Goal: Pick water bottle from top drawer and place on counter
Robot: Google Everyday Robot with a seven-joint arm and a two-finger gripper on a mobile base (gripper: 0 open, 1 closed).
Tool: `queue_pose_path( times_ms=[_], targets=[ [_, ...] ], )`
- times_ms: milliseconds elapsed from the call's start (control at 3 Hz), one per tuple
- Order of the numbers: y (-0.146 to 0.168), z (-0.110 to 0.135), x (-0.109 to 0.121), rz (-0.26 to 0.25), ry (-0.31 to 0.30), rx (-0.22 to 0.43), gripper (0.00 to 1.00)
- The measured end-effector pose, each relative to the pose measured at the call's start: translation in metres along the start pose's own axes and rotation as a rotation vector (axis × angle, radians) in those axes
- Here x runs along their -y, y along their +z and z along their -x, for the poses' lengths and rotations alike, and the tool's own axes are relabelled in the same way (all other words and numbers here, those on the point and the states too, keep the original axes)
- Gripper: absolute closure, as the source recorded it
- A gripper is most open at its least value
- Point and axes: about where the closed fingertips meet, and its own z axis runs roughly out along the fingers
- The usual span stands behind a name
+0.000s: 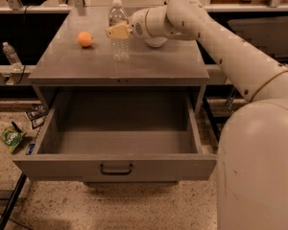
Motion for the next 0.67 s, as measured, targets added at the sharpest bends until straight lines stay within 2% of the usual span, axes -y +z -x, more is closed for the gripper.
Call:
queue_pose_path(
  times_ms=[333, 667],
  targets=[
    [-0.007, -0.003, -0.002, -0.016, 0.008, 0.005, 0.0],
    [-0.031, -0.006, -0.005, -0.066, 0.015, 0.025, 0.0]
  ],
)
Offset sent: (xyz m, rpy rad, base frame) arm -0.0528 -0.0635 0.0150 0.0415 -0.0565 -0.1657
